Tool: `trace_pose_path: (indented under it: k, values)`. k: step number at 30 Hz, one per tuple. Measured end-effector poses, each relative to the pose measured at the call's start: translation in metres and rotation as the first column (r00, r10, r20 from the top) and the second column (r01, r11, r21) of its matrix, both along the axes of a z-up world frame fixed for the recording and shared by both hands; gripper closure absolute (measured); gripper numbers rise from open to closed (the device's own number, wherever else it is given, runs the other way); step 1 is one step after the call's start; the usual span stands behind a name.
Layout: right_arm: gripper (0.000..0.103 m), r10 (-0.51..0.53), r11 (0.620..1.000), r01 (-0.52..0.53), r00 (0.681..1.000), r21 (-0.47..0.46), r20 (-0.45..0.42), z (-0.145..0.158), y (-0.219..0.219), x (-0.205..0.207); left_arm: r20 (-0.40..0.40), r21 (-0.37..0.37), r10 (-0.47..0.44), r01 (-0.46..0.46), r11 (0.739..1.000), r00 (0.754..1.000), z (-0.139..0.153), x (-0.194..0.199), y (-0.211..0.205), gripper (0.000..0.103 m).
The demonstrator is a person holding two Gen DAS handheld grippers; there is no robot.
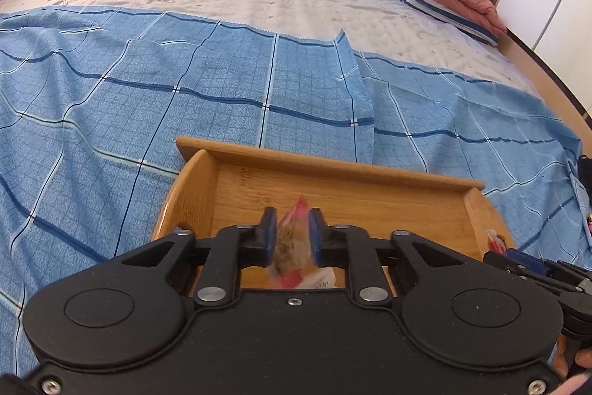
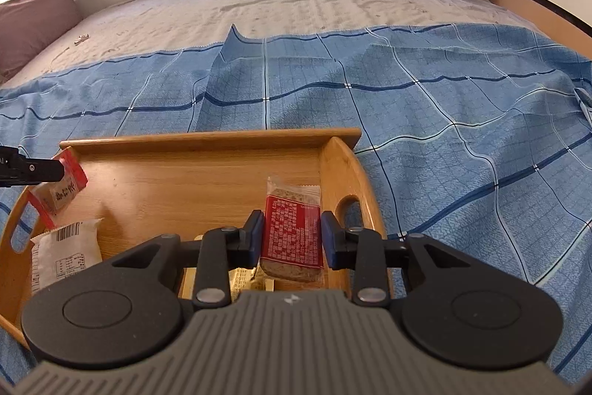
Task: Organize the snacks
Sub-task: 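Carry both snacks to the wooden tray and open both tools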
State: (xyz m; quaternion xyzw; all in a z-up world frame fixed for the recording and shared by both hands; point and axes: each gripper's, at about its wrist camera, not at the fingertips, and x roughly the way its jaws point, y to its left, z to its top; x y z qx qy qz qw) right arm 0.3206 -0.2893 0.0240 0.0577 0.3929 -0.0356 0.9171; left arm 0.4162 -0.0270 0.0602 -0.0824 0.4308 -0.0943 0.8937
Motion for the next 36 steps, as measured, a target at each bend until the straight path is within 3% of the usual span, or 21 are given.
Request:
trace_pose_path:
  k: [11, 32, 34, 36]
  values:
    - [0.066, 0.006, 1.0, -0.006, 1.0, -0.016, -0.025, -0.018, 0.005, 0.018, -0.035, 0.023, -0.027, 0.027, 0.999, 0.999, -0.028, 0.009, -0.005, 0.091]
    - [0.065, 0.019, 0.999, -0.021, 0.999, -0.044, -0.029, -0.027, 0.014, 0.022, -0.015, 0.063, -0.037, 0.038, 0.997, 0.999, -0.026, 0.006, -0.012, 0.09]
    - [0.059, 0.022, 0.999, -0.023, 0.999, -0.044, -0.027, -0.028, 0.014, 0.022, -0.01, 0.071, -0.039, 0.039, 0.997, 0.999, -0.026, 0.005, -0.012, 0.09]
    - [0.046, 0.026, 0.999, -0.027, 0.999, -0.039, -0.022, -0.028, 0.013, 0.022, -0.008, 0.073, -0.04, 0.041, 0.997, 0.999, -0.025, 0.004, -0.012, 0.089]
